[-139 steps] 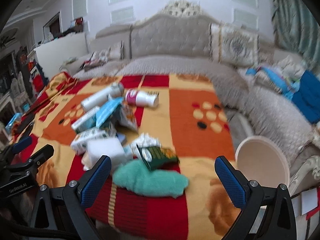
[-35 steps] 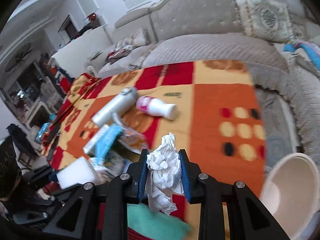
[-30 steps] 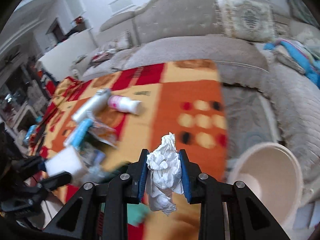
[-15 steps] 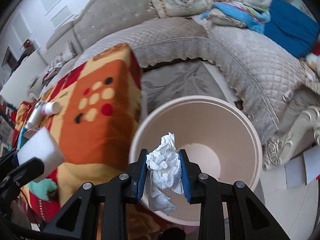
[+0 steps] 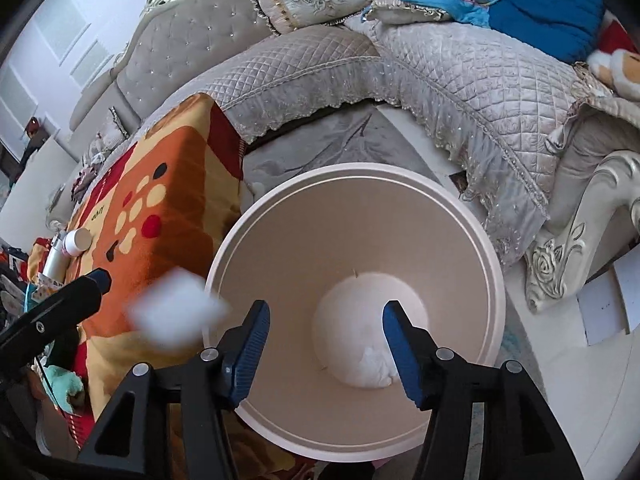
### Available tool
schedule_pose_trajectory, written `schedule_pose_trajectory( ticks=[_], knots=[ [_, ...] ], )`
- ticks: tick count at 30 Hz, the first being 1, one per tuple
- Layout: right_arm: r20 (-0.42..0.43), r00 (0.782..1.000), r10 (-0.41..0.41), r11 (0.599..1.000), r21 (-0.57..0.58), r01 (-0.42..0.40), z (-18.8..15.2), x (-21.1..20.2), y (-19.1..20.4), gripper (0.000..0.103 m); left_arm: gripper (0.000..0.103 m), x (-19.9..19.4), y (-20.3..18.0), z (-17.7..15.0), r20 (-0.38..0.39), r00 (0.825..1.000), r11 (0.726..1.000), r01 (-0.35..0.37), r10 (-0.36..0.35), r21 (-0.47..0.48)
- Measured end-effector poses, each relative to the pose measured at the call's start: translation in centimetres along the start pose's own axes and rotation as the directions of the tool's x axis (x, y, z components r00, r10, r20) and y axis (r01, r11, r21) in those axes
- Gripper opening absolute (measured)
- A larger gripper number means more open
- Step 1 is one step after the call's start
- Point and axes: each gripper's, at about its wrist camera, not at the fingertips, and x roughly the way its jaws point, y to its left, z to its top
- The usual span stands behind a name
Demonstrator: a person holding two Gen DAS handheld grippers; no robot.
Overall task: Collect trash
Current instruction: 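Move the right tool back over the blanket toward the green snack packet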
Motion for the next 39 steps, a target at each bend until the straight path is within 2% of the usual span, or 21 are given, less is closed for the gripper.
schedule_pose_trajectory(
  ticks=[7,11,15,26,32,39],
  knots=[
    [0.009,1.0,-0.005,0.999,-0.037,0.005,-0.4,-0.3,1.4,0.058,0.057,-1.4,0.2,-0.4,0.016,0.999,1.0,-0.029,0.029,-0.003],
    [0.02,1.0,-0.014,0.998,-0.066,0.015,-0.6,-0.3,2.6,0.065,0.057,-2.1,0.6,-0.8,0.024,0.997,0.997,-0.072,0.072,-0.002],
    [0.012,1.0,-0.022,0.996,-0.086,0.023,-1.2,-0.2,3.7,0.065,0.057,-3.1,1.3,-1.3,0.034,0.992,0.993,-0.119,0.12,-0.016],
    [0.008,1.0,0.007,0.993,-0.12,-0.006,-2.0,-1.1,6.8,0.065,0.057,-7.1,2.1,-2.9,0.089,0.977,0.981,-0.195,0.194,0.001],
    [0.007,0.999,0.041,0.987,-0.159,-0.039,-2.5,-1.9,9.8,0.067,0.057,-9.9,3.9,-4.0,0.103,0.972,0.978,-0.21,0.211,-0.022],
    [-0.021,0.996,0.086,0.967,-0.237,-0.089,-3.8,-2.1,14.6,0.069,0.057,-14.2,7.9,-6.4,0.106,0.965,0.969,-0.233,0.241,-0.083]
  ],
)
